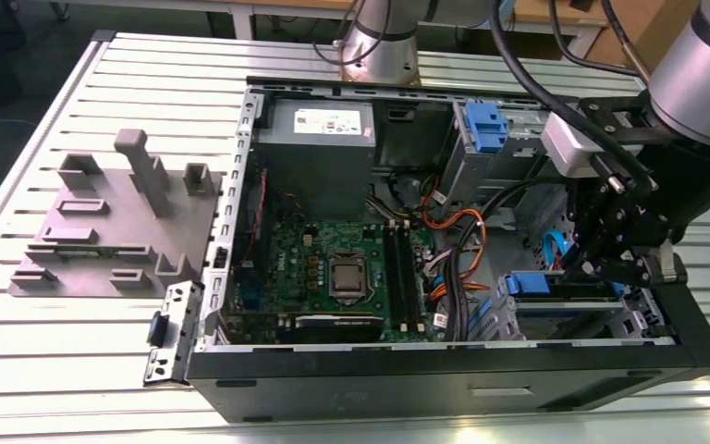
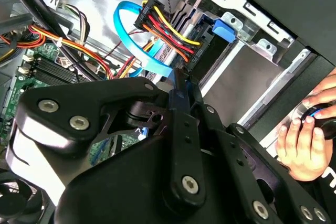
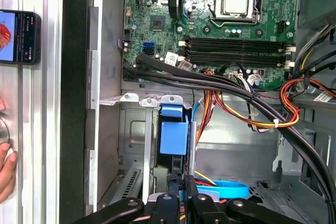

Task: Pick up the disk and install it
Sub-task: 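Insert the second disk wire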

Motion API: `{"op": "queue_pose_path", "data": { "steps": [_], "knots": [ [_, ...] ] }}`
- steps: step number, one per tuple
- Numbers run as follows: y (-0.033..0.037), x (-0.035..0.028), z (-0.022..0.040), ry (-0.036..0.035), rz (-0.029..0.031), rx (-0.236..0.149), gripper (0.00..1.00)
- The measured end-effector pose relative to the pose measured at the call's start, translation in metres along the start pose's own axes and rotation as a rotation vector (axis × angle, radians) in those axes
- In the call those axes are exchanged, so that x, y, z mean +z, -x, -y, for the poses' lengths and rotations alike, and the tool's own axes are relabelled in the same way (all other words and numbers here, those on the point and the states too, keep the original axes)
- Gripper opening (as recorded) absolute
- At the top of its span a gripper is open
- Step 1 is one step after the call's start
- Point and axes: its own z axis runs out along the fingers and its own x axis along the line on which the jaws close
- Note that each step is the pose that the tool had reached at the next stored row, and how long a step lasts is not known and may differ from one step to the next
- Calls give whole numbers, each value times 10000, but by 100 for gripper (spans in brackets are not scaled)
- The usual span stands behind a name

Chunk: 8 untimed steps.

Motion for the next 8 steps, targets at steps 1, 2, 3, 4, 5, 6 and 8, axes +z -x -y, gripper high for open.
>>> {"op": "queue_pose_path", "data": {
  "steps": [1, 2, 3, 4, 5, 6, 8],
  "knots": [
    [0, 4, 0, -3, 0, 0, 16],
    [0, 10, -1, -7, 2, 1, 16],
    [0, 15, -1, -12, 1, 1, 16],
    [0, 21, -1, -16, 1, 1, 16],
    [0, 25, -1, -20, 0, 1, 16],
    [0, 27, -1, -20, -2, 1, 16],
    [0, 33, -2, -20, 0, 1, 16]
  ]
}}
